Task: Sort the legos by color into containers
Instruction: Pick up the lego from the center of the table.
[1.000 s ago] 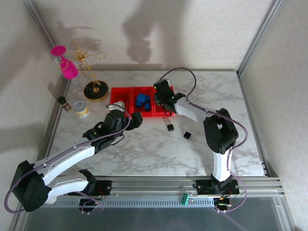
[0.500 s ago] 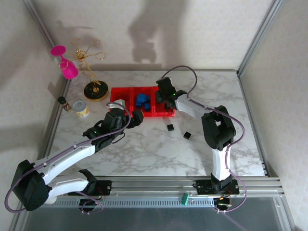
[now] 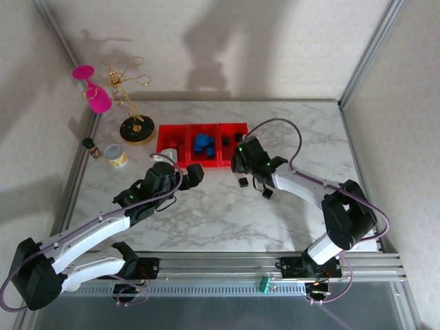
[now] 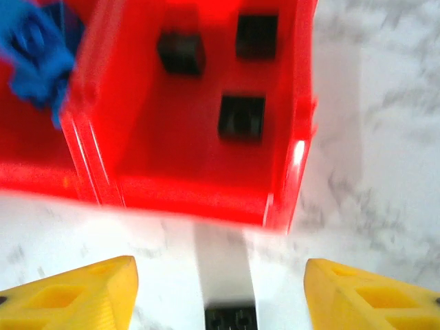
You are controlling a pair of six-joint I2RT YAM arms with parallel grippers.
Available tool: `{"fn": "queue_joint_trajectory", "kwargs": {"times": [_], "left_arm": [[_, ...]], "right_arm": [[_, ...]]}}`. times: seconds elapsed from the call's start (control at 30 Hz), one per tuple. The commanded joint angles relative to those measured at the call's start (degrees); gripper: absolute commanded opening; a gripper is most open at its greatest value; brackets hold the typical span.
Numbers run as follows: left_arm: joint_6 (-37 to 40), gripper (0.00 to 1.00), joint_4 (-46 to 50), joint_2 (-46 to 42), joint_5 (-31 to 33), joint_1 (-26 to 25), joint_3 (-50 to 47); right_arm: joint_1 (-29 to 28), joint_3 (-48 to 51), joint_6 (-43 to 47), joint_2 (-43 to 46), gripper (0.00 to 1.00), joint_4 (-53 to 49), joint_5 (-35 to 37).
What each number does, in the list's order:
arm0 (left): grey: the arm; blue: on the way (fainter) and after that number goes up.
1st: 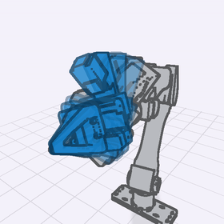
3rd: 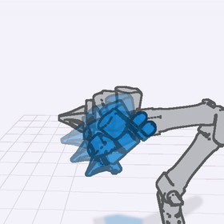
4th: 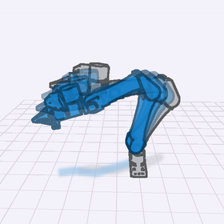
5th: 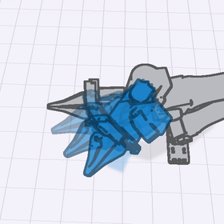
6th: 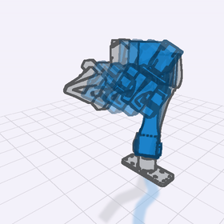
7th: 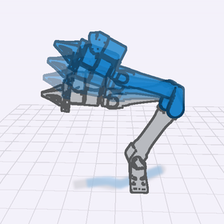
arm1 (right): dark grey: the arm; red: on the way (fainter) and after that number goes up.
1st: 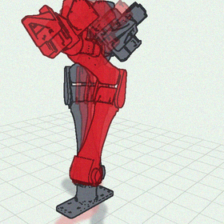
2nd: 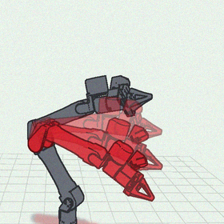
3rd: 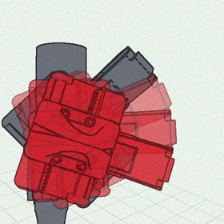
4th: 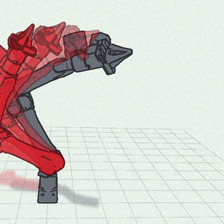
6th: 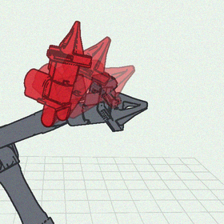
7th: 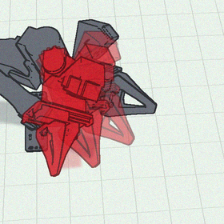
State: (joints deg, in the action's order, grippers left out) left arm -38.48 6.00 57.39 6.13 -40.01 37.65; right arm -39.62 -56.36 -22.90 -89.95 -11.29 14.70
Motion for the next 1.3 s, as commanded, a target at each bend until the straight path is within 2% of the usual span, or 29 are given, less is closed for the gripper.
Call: {"fn": "queue_joint_trajectory", "kwargs": {"times": [0.0,0.33,0.73,1.0,1.27], "left_arm": [[-2.21,1.0,-0.9,-1.44,-0.07,-1.42,-2.23],[-4.78,1.0,-1.3,-1.66,1.69,-3.54,-3.76],[-5.44,1.0,-0.68,-1.84,3.27,-3.67,-4.45],[-4.96,1.0,-0.07,-1.3,3.8,-3.67,-3.95],[-3.7,0.99,0.23,-1.02,3.68,-3.67,-0.75]], "right_arm": [[-1.98,3.95,-1.84,1.14,0.68,1.35,-0.52],[-2.91,5.53,-1.5,-4.77,0.66,2.31,1.91],[-2.85,3.71,-0.31,-9.53,0.48,3.28,1.78],[-2.92,3.47,-0.24,-8.39,0.31,3.05,1.29],[-2.86,0.23,-1.09,-2.46,0.28,-0.27,0.04]]}}
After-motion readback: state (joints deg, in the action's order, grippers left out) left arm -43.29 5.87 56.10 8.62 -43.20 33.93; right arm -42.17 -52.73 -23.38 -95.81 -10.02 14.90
